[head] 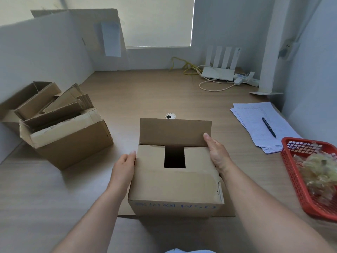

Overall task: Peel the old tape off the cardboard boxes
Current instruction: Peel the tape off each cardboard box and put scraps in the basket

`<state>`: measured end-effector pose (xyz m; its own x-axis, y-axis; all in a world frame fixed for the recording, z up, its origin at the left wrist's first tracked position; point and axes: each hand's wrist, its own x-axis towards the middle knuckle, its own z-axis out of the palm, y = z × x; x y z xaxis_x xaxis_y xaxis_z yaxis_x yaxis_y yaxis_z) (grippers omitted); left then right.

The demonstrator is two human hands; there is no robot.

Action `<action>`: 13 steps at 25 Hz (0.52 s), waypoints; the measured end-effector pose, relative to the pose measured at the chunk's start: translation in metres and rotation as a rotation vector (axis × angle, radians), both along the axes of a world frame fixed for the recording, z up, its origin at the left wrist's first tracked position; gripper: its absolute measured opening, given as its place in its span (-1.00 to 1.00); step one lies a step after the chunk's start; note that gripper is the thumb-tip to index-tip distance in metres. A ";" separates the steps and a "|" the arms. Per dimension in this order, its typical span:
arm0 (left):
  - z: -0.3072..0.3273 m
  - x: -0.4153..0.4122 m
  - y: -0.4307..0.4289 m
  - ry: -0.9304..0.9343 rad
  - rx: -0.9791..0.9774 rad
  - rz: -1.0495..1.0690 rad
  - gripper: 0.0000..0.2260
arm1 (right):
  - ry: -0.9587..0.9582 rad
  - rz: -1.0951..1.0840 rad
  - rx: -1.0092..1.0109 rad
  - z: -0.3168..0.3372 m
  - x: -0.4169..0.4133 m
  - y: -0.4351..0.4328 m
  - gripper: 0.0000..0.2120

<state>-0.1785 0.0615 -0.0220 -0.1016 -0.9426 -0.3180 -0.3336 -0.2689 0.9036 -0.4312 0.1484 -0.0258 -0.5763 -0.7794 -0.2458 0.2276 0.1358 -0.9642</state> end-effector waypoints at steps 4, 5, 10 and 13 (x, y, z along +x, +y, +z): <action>0.003 -0.003 -0.001 0.017 0.156 -0.126 -0.91 | -0.016 -0.042 -0.024 0.002 -0.002 0.001 -0.76; 0.006 -0.004 0.001 0.024 0.174 -0.153 -0.86 | -0.005 -0.052 -0.024 0.002 -0.003 0.001 -0.77; 0.034 0.023 0.009 0.235 0.326 -0.492 -0.35 | 0.094 -0.072 0.047 0.001 -0.008 -0.006 -0.77; 0.045 0.043 0.014 0.253 0.353 -0.748 -0.08 | 0.034 -0.115 0.037 0.000 -0.006 -0.009 -0.74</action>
<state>-0.1355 0.0758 0.0233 -0.7633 -0.4500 -0.4635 -0.3347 -0.3381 0.8796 -0.4367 0.1394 -0.0259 -0.6699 -0.6983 -0.2521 0.2109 0.1465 -0.9665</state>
